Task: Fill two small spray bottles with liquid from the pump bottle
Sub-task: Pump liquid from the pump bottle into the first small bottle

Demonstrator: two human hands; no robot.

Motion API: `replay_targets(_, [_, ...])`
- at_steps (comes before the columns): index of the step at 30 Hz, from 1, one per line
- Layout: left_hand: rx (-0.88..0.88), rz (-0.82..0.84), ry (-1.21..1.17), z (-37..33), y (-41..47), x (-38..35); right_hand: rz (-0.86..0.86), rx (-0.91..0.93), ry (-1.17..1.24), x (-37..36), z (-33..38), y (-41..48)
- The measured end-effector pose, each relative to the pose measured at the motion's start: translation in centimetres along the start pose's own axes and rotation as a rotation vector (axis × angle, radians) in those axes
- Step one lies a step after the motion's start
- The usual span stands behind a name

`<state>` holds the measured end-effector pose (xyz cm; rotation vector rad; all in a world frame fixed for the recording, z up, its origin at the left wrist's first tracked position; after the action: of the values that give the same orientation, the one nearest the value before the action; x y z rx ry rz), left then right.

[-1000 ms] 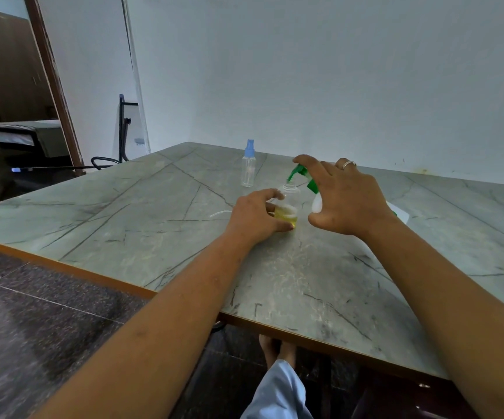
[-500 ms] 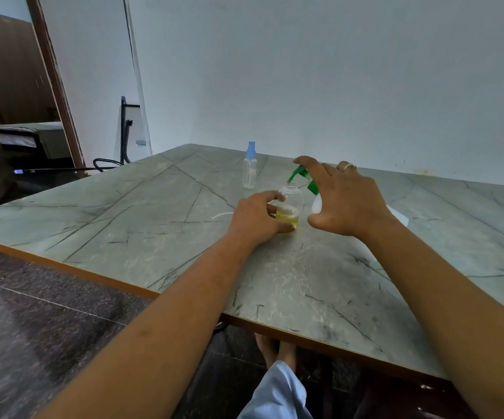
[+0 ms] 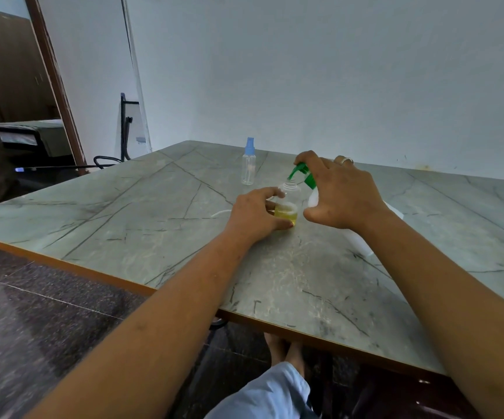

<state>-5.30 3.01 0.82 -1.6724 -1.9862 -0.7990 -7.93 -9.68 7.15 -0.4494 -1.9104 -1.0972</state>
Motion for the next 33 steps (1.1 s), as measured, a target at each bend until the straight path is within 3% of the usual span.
replay_targets(33, [-0.002,-0.006,0.018,-0.10,-0.05,0.13,-0.006,-0.014,0.015,0.35,-0.02,-0.13])
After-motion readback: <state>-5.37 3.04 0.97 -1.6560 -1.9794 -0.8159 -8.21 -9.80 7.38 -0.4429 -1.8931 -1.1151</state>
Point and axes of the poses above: each hand's wrist, its own y-axis towards the middle knuckle, its own x-axis out of the back of the hand, z = x × y, the point moved 9 cm from there along y, towards the middle knuckle, and after that the axes turned 12 degrees about x, right-handed, at the moved point
